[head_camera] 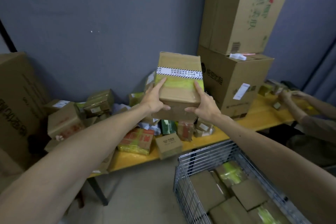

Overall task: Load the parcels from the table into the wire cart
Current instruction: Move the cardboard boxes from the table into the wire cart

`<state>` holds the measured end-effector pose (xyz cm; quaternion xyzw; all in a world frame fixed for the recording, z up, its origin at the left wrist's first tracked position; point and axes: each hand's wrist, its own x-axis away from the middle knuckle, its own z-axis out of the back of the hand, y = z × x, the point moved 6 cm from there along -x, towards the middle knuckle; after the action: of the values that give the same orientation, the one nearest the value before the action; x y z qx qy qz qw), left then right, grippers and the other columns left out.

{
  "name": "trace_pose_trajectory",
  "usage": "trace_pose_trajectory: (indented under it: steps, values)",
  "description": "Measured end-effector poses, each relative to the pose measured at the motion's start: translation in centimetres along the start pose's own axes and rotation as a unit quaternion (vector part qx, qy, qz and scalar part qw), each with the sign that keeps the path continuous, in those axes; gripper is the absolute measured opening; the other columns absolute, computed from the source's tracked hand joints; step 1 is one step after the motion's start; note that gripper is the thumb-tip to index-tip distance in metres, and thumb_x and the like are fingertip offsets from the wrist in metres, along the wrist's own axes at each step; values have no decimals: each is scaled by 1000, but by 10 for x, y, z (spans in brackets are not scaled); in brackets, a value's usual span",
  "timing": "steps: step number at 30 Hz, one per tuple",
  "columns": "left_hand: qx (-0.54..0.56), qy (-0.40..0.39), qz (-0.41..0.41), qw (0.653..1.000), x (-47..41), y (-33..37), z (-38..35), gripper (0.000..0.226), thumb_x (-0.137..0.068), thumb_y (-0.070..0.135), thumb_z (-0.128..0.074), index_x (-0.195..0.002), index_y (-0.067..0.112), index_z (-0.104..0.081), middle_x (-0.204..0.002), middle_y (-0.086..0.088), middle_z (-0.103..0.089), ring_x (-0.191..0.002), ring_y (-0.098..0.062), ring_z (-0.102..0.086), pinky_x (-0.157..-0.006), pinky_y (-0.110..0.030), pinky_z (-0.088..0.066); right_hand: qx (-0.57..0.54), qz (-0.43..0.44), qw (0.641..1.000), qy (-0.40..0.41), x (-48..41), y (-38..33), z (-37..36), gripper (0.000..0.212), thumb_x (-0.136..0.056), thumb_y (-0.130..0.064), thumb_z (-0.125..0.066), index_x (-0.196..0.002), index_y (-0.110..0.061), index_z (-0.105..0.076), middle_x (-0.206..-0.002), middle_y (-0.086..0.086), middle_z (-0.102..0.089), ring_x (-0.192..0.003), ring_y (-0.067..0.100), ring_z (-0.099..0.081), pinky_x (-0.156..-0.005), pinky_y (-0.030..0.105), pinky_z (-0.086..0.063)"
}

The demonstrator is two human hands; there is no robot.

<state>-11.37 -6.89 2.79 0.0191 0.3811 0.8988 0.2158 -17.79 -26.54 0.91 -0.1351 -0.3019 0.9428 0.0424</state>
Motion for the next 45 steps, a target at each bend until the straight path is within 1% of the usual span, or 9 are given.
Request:
trace_pose_trajectory:
  steps: [8,14,19,22,26,31,36,41,45]
  values:
    - [22,-96,-65,993,26,52,-78,119,-67,16,-90,-155,41,-14,-156,-12,-25,-141,-34,-31,-112,-47,-34,6,-98,994,55,93,55,40,115,-79,-32,-82,-156,-39,4,-147,11,-40,-130,34,-42,-104,44,-40]
    - [21,-174,-115,978,50,77,-149,121,-65,16,-91,-153,49,-13,-157,-10,-24,-141,-36,-29,-110,-59,-34,27,-194,976,100,177,93,57,116,-77,-31,-83,-157,-35,1,-147,15,-40,-130,34,-41,-104,41,-38]
    - [27,-259,-156,953,80,104,-214,118,-69,12,-89,-154,49,-14,-159,-14,-20,-141,-39,-30,-108,-51,-41,39,-262,956,124,253,129,64,118,-73,-28,-84,-157,-31,-1,-148,15,-42,-129,35,-45,-99,38,-39]
    - [22,-303,-183,935,100,125,-254,117,-71,9,-87,-155,45,-14,-161,-14,-17,-142,-37,-29,-107,-43,-37,23,-306,940,147,295,152,70,121,-71,-28,-86,-157,-33,-1,-147,16,-44,-126,34,-48,-103,43,-43]
    - [23,-351,-204,914,121,156,-313,118,-69,8,-88,-155,44,-16,-160,-12,-17,-139,-36,-34,-99,-39,-46,2,-357,918,174,346,191,78,119,-73,-21,-85,-156,-36,-1,-146,17,-42,-128,35,-46,-106,48,-42]
    - [-1,-396,-218,892,146,188,-392,119,-68,8,-88,-154,46,-16,-162,-10,-16,-140,-37,-33,-101,-44,-48,-27,-401,896,191,402,246,86,119,-74,-15,-84,-156,-36,0,-145,17,-42,-127,32,-47,-105,46,-43]
    - [-25,-444,-205,872,174,210,-467,118,-69,7,-86,-155,46,-15,-164,-8,-10,-146,-37,-22,-107,-52,-43,-54,-450,871,188,451,303,87,119,-74,-14,-84,-156,-37,0,-139,17,-45,-123,30,-49,-101,43,-45]
    - [-63,-488,-202,847,198,207,-532,124,-63,14,-90,-155,44,-13,-162,-9,-16,-141,-40,-29,-101,-59,-46,-88,-495,844,184,495,347,67,126,-69,-21,-87,-152,-49,4,-145,16,-40,-127,31,-48,-102,56,-46]
    - [-82,-525,-209,821,217,201,-577,123,-64,16,-90,-156,40,-12,-162,-13,-15,-146,-36,-22,-115,-57,-31,-114,-536,815,186,523,374,46,129,-66,-21,-88,-152,-49,4,-147,15,-37,-129,31,-45,-104,60,-43]
